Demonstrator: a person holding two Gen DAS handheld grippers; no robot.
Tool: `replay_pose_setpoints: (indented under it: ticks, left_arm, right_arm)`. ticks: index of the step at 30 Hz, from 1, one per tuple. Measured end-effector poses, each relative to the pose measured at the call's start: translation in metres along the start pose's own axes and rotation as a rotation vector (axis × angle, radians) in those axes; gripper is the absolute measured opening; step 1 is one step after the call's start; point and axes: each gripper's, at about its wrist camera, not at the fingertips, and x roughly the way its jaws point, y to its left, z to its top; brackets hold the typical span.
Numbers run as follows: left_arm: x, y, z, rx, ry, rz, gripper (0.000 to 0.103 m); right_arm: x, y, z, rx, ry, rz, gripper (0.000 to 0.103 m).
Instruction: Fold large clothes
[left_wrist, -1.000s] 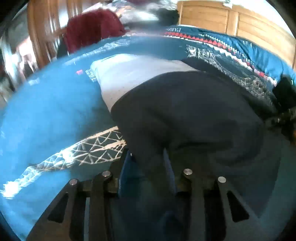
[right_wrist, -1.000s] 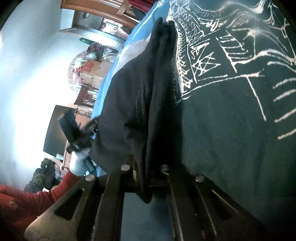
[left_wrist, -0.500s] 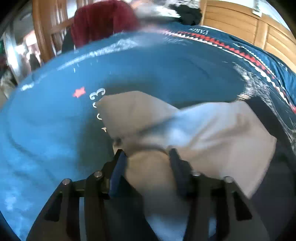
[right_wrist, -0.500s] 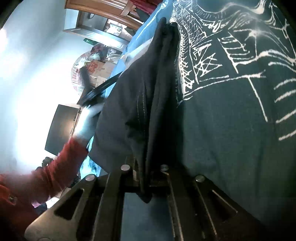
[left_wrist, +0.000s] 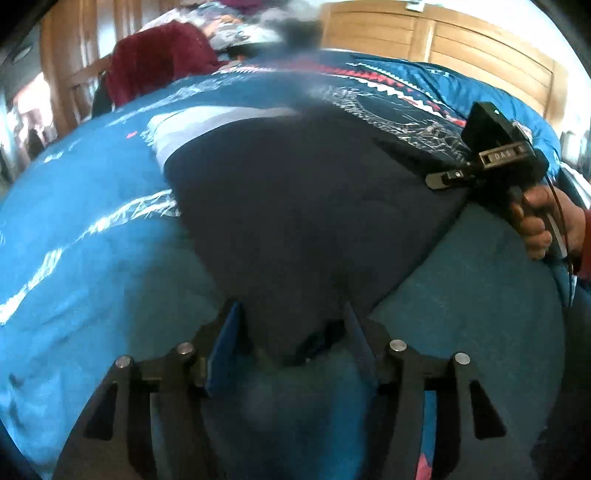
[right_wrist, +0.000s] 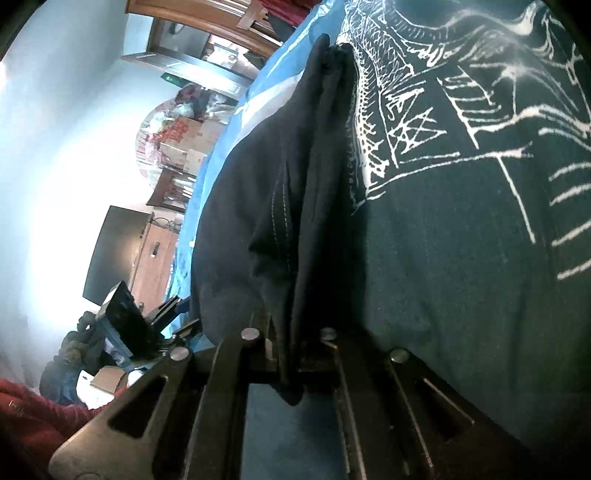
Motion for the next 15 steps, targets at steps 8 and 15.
replay_pose_setpoints:
  ticks: [8,15]
  left_arm:
    - [-0.050,-0.004,-0.035,-0.145,0.033,0.131,0.055]
    - [-0.031,0.000,-0.049,-0.317,0.088,0.235,0.082]
  right_arm:
    - [-0.076,0.099,-0.041,-0.260,-0.181,-0.417,0.076]
    - [-0.028,0.106,-0.091,-0.280,-0.129,-0.664,0.093]
